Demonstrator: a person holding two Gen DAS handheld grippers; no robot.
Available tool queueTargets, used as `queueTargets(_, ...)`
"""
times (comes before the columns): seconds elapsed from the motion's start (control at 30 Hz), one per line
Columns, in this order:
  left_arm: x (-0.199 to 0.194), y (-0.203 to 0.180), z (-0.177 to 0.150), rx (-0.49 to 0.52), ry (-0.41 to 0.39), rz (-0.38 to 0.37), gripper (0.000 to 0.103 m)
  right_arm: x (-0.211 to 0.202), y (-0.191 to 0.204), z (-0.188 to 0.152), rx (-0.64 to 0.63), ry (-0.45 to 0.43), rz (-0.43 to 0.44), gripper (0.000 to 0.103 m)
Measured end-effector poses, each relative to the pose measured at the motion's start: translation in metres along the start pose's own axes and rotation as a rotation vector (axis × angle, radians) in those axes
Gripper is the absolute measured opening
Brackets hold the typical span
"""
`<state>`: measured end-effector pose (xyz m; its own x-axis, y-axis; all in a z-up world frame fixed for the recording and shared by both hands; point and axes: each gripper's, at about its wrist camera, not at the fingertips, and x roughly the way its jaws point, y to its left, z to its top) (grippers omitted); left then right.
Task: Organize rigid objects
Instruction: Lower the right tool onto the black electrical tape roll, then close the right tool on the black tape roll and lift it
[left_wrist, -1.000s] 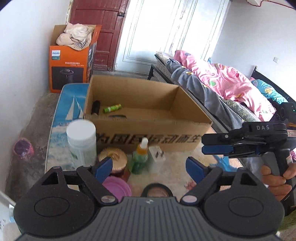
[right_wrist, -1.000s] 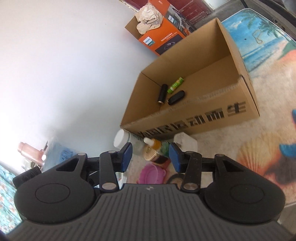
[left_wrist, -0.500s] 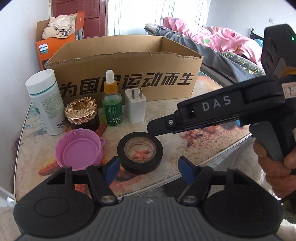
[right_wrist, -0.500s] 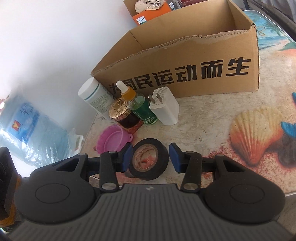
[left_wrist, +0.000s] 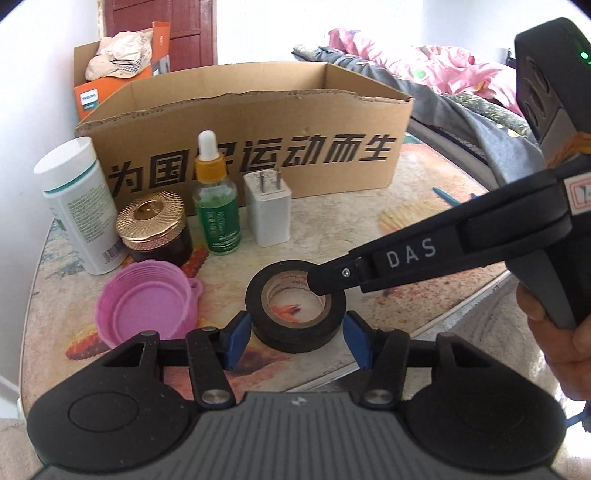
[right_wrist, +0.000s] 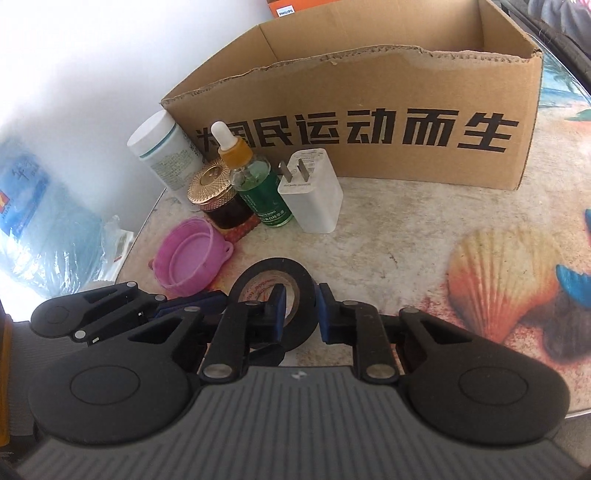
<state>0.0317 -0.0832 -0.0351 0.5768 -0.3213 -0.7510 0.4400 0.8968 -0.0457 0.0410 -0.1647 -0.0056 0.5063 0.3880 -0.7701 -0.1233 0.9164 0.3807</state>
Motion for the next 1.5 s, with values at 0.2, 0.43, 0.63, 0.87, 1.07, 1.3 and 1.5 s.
queueTargets(0.2, -0.003, -0.011, -0.002, 0.022, 0.001, -0.085, 0.056, -0.019, -0.01, -0.012, 0.039, 0.0, -0.022, 0.017)
queueTargets(0.43, 0.004, -0.019, 0.001, 0.076, 0.015, -0.058, 0.064, -0.025, -0.008, -0.015, 0.02, -0.019, -0.051, 0.019)
queueTargets(0.63, 0.013, -0.017, 0.002, 0.066, 0.031, -0.047, 0.064, -0.014, -0.003, -0.013, -0.014, 0.005, -0.063, 0.019)
queueTargets(0.87, 0.015, -0.018, 0.002, 0.072, 0.027, -0.045, 0.064, -0.013, -0.004, -0.012, -0.014, 0.003, -0.063, 0.019)
queueTargets(1.07, 0.02, -0.02, 0.004, 0.084, 0.029, -0.024, 0.065, -0.011, -0.002, -0.012, -0.039, -0.01, -0.074, 0.02)
queueTargets(1.3, 0.02, -0.021, 0.004, 0.08, 0.027, -0.02, 0.065, -0.011, -0.003, -0.011, -0.033, -0.009, -0.07, 0.02)
queueTargets(1.5, 0.018, -0.02, 0.005, 0.07, 0.025, -0.026, 0.065, -0.012, -0.002, -0.012, -0.032, -0.01, -0.068, 0.02)
